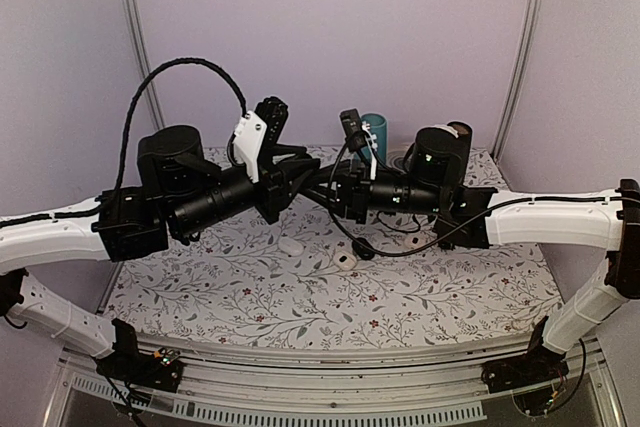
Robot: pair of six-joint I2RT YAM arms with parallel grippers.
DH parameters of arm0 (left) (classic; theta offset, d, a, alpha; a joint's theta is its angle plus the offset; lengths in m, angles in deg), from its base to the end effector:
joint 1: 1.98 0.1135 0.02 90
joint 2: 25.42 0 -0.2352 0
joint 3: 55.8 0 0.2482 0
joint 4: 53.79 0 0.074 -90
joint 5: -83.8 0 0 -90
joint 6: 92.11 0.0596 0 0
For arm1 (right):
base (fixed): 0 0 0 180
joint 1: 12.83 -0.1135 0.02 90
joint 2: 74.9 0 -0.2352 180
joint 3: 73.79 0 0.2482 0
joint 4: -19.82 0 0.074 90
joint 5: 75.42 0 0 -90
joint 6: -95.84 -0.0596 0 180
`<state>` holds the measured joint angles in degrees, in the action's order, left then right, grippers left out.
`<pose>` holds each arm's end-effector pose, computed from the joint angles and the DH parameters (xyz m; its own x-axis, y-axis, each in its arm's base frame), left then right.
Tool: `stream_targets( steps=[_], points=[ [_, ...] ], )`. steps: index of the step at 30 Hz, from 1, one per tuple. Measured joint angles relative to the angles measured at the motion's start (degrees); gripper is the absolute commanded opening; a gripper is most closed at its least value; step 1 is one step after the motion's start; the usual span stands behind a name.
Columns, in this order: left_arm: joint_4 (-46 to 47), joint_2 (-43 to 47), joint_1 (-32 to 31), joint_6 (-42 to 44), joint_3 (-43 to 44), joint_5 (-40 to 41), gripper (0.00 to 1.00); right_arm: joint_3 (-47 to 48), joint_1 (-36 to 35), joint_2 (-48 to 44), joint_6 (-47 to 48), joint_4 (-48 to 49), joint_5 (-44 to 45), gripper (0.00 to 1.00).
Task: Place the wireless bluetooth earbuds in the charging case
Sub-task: Insert the right earbud into the right side groove of the charging case.
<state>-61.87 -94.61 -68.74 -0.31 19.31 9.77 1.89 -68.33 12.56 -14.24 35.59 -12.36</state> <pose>0.1392 -0.2825 0.3540 0.0095 0.0545 -0.9985 0.7750 0.6306 0.0418 0.1926 0.3279 0.3066 -0.3031 0.0993 -0.9478 -0.9440 0.1047 0.3129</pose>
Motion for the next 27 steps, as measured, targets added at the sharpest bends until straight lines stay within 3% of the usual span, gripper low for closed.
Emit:
stream_targets(
  steps=[16, 27],
  points=[
    [-0.63, 0.00, -0.17, -0.13, 0.00, 1.70, 0.36, 0.92, 0.02, 0.00, 1.90, -1.97, 2.43, 0.03],
    [-0.70, 0.07, -0.28, -0.90, 0.00, 3.89, 0.47, 1.09, 0.04, -0.09, 4.90, -3.93, 3.72, 0.03]
  ],
)
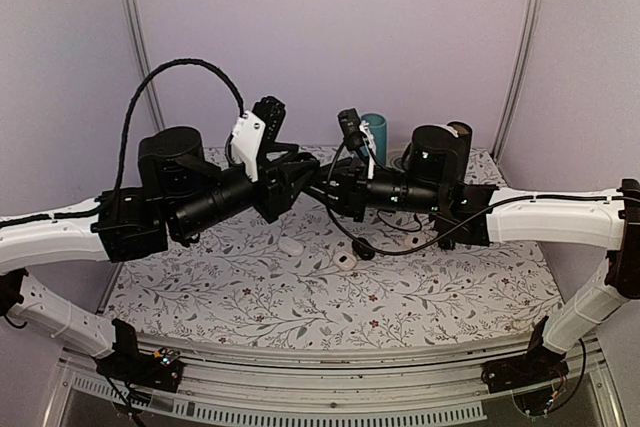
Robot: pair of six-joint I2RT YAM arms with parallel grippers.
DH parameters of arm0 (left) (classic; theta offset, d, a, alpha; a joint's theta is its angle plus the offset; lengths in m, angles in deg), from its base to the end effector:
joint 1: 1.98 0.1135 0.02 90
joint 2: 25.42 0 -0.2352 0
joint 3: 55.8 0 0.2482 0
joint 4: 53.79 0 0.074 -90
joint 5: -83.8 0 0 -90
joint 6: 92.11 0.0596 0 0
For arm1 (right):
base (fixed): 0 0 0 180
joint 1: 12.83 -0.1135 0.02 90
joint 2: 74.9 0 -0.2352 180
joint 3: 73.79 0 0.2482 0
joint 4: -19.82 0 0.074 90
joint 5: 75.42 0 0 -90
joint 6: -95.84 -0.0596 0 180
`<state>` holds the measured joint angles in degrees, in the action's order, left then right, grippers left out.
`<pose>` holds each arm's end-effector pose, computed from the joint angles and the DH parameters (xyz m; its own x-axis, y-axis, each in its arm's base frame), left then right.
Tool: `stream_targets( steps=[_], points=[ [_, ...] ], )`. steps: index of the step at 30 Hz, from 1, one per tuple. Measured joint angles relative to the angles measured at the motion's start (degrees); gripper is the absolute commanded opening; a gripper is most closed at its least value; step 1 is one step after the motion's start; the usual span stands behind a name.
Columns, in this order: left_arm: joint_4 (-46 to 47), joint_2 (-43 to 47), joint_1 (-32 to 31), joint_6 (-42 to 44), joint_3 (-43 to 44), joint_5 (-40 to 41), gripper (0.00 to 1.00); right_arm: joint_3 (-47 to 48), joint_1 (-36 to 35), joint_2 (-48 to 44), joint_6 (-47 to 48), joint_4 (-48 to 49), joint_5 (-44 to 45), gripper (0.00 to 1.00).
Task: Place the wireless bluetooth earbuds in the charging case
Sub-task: Insert the right earbud into the right side groove of the charging case, then adjust the right earbud in the right side groove of the charging case.
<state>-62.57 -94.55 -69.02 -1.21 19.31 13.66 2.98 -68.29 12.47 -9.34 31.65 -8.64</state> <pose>0.1407 -0.2803 0.3528 -0.0075 0.0556 -0.9984 0.7339 0.6785 0.0323 0.1972 0.3279 0.3056 -0.2450 0.0685 -0.9671 -0.9495 0.1849 0.2536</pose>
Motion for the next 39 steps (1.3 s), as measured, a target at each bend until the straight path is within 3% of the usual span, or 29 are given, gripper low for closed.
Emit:
stream_targets(
  steps=[16, 24, 32, 39],
  points=[
    [-1.16, 3.67, -0.04, -4.90, 3.37, 3.28, 0.49, 0.42, 0.02, -0.02, 2.95, -2.10, 3.17, 0.03],
    [-10.73, 1.81, 0.46, -10.01, 11.91, 5.60, 0.45, 2.54, 0.00, -0.22, 6.47, -5.09, 5.79, 0.03],
    [-18.93, -3.56, 0.57, -15.80, 14.84, 9.92, 0.68, 2.54, -1.20, -0.42, 10.75, -5.86, 17.00, 0.03],
    [-21.77, -5.35, 0.57, -20.74, 14.80, 14.05, 0.75, 2.64, -3.89, 0.39, 16.35, -3.98, 26.12, 0.03]
  ],
)
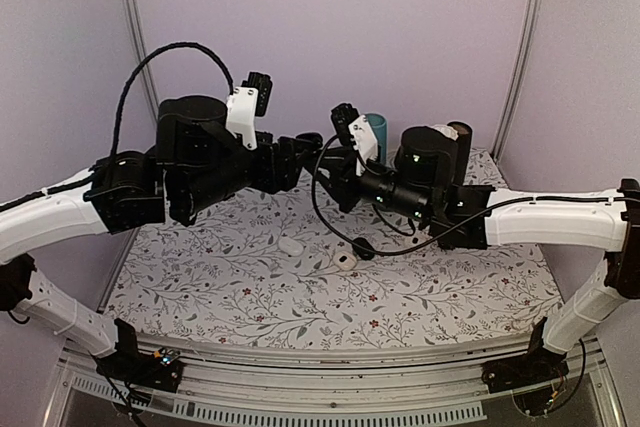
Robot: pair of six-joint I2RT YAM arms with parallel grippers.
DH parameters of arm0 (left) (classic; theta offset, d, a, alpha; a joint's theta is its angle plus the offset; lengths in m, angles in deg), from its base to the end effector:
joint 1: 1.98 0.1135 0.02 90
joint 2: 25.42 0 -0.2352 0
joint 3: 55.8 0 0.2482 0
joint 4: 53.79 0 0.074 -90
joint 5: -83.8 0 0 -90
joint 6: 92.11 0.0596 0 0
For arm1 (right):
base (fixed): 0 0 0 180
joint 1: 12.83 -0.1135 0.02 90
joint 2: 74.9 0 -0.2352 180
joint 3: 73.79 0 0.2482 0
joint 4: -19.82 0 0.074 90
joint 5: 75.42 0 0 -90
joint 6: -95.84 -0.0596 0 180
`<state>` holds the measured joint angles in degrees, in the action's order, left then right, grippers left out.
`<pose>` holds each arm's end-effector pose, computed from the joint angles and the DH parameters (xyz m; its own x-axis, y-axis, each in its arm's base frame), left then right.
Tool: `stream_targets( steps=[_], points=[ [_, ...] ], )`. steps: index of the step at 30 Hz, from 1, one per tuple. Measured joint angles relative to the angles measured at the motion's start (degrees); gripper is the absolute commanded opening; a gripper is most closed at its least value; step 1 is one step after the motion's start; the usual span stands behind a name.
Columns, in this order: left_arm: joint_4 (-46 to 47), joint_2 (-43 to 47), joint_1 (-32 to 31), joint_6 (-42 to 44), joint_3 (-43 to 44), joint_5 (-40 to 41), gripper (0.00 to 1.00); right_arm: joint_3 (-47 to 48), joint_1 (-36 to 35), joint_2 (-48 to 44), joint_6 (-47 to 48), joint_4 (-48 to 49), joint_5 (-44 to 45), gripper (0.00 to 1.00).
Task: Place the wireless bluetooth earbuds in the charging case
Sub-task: Adjust the right earbud in the right side groove of the charging case.
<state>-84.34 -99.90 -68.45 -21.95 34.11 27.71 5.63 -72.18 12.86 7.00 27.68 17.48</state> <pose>0.1564 -0.2760 0.3740 -0.2832 -0.0551 -0.9575 0.4781 0.8573 -0.1908 0.2014 0.3339 0.3114 0.0126 -0.0184 -0.9998 -0.8333 0.5524 -0.0207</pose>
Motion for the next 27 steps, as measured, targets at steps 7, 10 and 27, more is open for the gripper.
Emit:
stream_targets(
  steps=[7, 10, 27],
  points=[
    [-0.04, 0.52, 0.11, -4.90, -1.40, 1.81, 0.84, 1.60, -1.03, 2.10, 3.48, 1.33, 5.55, 0.03],
    [-0.02, 0.50, 0.22, -6.54, -1.53, 2.43, 0.88, 1.68, -1.51, 2.40, 4.35, 1.53, 6.67, 0.03],
    [2.54, -1.40, 2.54, -8.50, -1.53, 0.63, 0.90, 3.96, -2.71, 3.17, 5.31, 1.55, 7.82, 0.03]
  ],
)
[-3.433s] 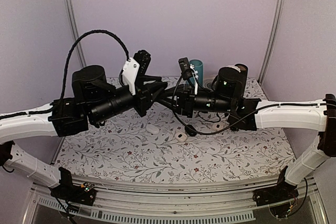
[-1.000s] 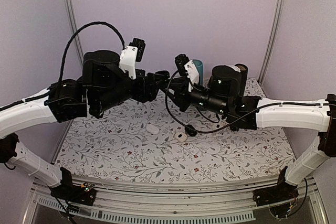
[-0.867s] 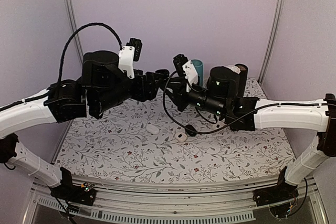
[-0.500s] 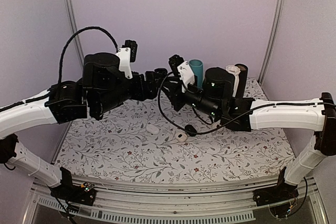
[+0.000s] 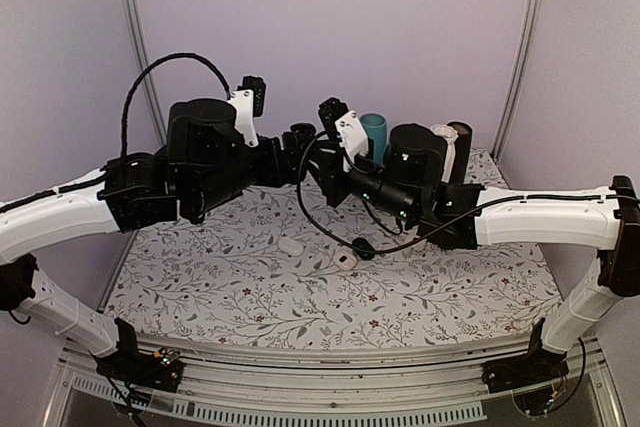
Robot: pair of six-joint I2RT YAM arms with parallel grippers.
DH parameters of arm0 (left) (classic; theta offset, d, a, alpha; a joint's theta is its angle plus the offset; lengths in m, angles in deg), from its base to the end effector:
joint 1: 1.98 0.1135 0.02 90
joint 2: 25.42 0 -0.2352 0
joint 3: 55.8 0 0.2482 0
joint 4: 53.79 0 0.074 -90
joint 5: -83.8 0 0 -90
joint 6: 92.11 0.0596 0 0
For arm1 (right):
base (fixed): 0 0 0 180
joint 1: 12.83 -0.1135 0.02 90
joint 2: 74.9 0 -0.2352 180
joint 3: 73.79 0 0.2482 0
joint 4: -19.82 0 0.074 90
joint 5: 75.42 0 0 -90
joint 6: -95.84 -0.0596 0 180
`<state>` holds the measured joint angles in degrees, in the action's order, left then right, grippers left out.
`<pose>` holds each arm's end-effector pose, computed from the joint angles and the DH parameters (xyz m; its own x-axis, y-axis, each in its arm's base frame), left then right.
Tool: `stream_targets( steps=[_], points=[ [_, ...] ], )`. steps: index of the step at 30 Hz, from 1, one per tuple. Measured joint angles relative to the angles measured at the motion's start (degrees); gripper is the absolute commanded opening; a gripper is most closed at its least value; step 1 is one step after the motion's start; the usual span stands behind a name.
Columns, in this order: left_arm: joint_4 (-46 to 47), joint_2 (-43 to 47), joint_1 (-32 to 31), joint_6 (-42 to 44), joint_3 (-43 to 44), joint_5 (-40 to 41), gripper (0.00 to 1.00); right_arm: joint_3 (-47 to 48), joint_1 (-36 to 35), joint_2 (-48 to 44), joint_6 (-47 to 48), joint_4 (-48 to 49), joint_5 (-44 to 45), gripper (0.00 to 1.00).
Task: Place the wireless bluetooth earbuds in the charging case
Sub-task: Adjust the right earbud in the right side groove of the charging case.
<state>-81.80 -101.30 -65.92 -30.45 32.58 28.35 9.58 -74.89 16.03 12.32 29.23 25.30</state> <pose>0.1725 -0.2758 0.3624 -0.3407 -0.1934 -0.9201 0.3842 0.8646 -0.3239 0.1983 0.3503 0.3203 0.1032 -0.0422 -0.9938 -0.7742 0.6238 -0.1068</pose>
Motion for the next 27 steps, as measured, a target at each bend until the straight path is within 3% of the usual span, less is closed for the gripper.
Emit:
stream_targets(
  steps=[19, 27],
  points=[
    [1.73, -0.44, 2.34, -1.07, 0.02, -2.80, 0.89, 0.57, -0.79, 0.35, 0.04, -0.31, -0.04, 0.03],
    [1.99, -0.68, 2.91, -1.64, 0.02, -2.91, 0.84, 0.83, -0.83, 0.81, 0.04, -0.31, -0.07, 0.03]
  ],
)
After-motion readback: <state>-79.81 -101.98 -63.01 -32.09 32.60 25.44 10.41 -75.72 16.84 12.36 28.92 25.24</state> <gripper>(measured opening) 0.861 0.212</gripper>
